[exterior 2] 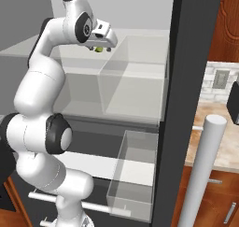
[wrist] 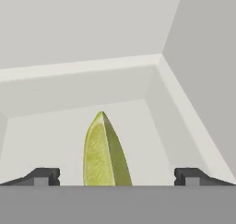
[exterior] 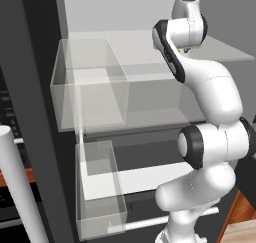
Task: There is a bowl on the dining counter. Grab a lemon wedge from the fridge and place it in the bowl. Then get the liquor bottle and glass cup from the cabinet and place them next to the bowl.
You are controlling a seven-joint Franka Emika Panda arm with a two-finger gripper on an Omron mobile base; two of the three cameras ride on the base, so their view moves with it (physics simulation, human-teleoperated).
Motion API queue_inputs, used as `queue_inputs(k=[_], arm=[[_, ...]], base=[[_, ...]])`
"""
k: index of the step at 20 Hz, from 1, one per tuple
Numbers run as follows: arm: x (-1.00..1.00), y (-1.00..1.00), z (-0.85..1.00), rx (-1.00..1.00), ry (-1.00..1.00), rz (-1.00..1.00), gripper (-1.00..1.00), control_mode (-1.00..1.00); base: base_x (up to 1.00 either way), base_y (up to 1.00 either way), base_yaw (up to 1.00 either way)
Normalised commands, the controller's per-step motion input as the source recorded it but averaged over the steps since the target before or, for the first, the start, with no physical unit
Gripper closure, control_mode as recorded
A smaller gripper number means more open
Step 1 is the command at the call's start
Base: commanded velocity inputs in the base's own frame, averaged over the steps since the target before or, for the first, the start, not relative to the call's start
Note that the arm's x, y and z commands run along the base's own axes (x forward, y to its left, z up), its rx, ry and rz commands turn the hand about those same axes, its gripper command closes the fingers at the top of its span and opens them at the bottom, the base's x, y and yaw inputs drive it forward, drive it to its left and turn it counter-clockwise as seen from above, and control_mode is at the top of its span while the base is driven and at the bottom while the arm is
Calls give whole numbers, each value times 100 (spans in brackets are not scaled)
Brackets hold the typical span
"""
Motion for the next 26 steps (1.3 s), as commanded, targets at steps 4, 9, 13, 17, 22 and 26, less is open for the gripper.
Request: queue_inputs(k=[4,9,13,17,22,26], arm=[[-4,0,-45,0,11,0,100,-100],[0,1,-40,0,13,0,100,-100],[-35,0,-10,0,6,0,100,-100],[-87,0,18,-1,-7,11,100,-100],[-100,0,26,-12,-15,20,100,-100],[-100,0,17,-20,-16,23,100,-100]], base=[[0,0,0],[0,0,0],[0,0,0],[0,0,0],[0,0,0],[0,0,0]])
